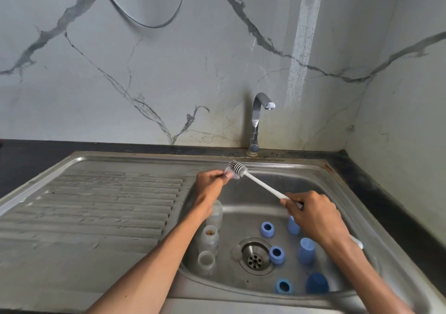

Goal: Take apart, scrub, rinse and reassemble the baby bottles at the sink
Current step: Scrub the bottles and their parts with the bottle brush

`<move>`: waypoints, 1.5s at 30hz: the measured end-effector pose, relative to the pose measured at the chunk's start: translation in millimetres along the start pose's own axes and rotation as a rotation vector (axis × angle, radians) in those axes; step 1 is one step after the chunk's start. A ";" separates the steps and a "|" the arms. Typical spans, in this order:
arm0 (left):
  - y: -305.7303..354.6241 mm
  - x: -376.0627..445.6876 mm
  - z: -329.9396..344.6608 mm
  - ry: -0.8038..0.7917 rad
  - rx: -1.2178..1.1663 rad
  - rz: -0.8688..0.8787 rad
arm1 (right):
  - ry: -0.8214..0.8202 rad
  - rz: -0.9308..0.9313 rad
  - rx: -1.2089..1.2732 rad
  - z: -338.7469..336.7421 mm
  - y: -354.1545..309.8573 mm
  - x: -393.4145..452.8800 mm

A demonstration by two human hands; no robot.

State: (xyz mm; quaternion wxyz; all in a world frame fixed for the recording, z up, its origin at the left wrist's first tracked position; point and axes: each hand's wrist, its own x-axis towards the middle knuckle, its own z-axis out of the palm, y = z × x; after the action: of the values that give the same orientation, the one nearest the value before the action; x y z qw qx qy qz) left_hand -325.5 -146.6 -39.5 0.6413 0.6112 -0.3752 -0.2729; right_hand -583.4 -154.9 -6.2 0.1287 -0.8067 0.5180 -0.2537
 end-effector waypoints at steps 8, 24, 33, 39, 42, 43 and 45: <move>0.2 6.5 -7.2 0.270 -0.027 0.031 | -0.069 -0.065 -0.058 0.0 0.5 -0.7; 0.1 -4.8 1.0 0.147 0.603 0.459 | -0.088 0.021 -0.142 -13.7 -3.9 -4.4; 5.4 -8.6 2.1 0.349 0.585 0.308 | -0.085 0.066 -0.088 -9.6 -8.0 -6.8; 3.2 -5.7 -6.6 0.288 0.507 0.167 | -0.072 0.065 -0.056 -8.2 -13.6 -9.6; 4.4 -13.0 3.9 0.195 0.546 0.191 | -0.059 0.065 -0.066 -8.4 -18.5 -10.8; 4.4 -14.5 9.0 0.166 0.586 0.203 | -0.058 0.065 -0.073 -9.7 -19.1 -11.3; 5.2 -17.6 15.3 0.123 0.655 0.192 | -0.060 0.062 -0.084 -11.9 -20.2 -12.4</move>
State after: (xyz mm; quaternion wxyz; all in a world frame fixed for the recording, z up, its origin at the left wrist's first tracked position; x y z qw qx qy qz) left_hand -348.6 -140.7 -37.4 0.4554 0.7618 -0.4590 -0.0391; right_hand -578.4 -134.4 9.8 0.1177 -0.8022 0.5489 -0.2033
